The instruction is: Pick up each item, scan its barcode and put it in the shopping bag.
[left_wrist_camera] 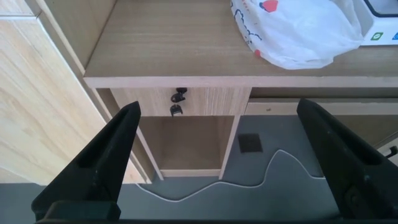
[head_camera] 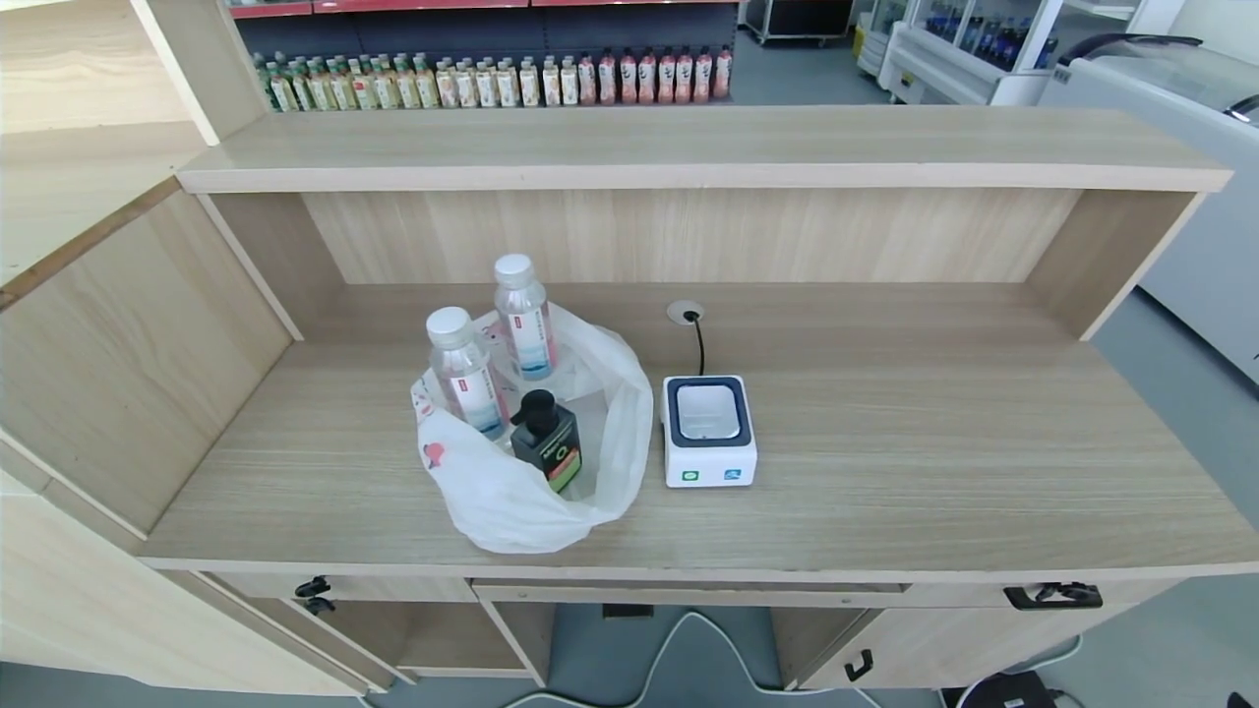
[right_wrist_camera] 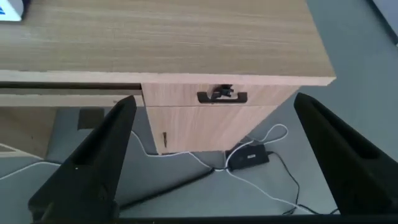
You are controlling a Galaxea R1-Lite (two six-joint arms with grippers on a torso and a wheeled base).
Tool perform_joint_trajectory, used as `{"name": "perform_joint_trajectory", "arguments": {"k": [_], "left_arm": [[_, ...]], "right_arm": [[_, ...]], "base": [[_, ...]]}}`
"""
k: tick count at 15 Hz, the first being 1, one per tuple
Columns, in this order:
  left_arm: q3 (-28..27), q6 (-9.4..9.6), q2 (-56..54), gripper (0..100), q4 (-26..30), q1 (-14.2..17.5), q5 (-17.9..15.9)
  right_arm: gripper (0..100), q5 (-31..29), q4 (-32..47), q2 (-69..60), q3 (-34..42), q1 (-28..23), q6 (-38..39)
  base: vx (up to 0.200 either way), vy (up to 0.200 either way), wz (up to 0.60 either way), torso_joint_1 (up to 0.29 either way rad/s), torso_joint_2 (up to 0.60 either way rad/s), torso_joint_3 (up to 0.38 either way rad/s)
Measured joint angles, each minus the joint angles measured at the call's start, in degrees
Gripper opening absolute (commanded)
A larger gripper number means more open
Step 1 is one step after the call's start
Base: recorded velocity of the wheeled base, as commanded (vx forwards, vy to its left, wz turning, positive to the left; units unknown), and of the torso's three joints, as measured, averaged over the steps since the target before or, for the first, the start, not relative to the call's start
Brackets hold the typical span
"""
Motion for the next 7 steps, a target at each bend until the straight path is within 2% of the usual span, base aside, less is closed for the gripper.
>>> {"name": "perform_joint_trajectory", "arguments": {"k": [3,7], "left_arm": [[0.0,-0.02,0.0,100,0.0,0.0,0.01],[0.0,0.0,0.0,100,0.0,-0.05,0.0]], "right_arm": [[100,-2.8,4.21,-9.01,1.02,-0.77,2.38],[100,-2.66,4.32,-12.54,1.13,0.44,2.82]], "base": [[0.0,0.0,0.0,0.0,0.0,0.0],[0.0,0.0,0.0,0.0,0.0,0.0]]}}
